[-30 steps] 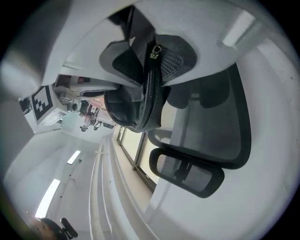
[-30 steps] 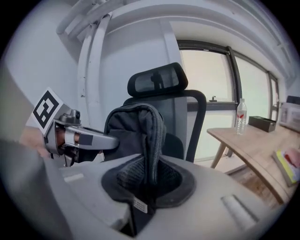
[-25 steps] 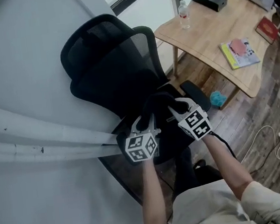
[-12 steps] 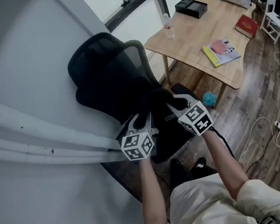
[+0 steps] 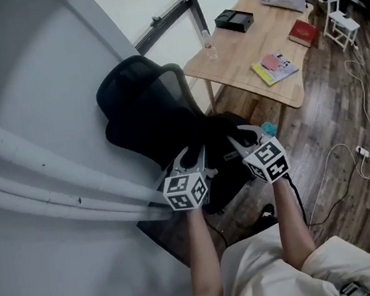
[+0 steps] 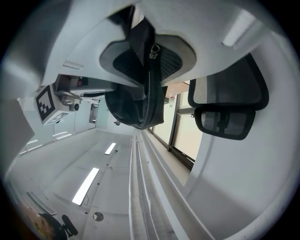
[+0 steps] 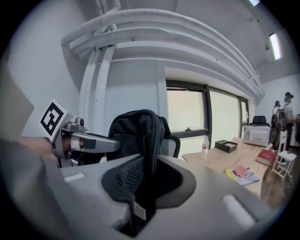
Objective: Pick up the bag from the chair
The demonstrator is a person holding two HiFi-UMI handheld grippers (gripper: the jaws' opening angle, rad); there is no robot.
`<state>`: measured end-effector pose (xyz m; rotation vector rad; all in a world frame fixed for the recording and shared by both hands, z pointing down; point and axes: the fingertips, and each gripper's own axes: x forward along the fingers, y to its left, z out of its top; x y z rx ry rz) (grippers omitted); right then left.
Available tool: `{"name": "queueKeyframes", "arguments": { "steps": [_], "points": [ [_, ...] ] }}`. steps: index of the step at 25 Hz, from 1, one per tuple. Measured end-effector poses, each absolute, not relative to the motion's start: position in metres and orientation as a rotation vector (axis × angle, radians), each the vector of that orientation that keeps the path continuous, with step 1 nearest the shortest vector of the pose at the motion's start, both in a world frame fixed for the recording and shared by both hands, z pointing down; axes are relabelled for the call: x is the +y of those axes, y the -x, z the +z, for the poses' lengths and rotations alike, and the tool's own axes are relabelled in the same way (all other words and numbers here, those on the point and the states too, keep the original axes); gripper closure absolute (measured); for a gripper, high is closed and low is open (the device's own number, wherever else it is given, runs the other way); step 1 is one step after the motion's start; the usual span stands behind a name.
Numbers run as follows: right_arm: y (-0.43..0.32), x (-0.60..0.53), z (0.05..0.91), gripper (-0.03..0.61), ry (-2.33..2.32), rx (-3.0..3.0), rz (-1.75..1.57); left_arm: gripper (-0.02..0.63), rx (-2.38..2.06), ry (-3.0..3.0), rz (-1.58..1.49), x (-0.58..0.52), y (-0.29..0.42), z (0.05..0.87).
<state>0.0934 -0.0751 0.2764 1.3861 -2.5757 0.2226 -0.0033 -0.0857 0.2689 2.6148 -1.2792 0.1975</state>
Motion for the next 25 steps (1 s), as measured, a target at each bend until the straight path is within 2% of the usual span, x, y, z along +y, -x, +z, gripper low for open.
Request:
{"name": "queueKeyframes", "arguments": {
  "steps": [7,15,25],
  "points": [
    [-0.075,-0.011,0.265,0.514,-1.486,-2.563,0.219,0.529,-1.324,-2.596,0.119,-0.017,0.025,0.252],
    [-0.041,0.061,0.29,0.514,-1.471,-2.544,0.294,0.529,-1.344,-2.51,0.088,0.06,0.063,0.276],
    [-0.019,0.102,0.3,0.514,-1.441,-2.55,0.26,0.532,-1.387,-2.512,0.098,0.101,0.084,0.29]
  ]
}}
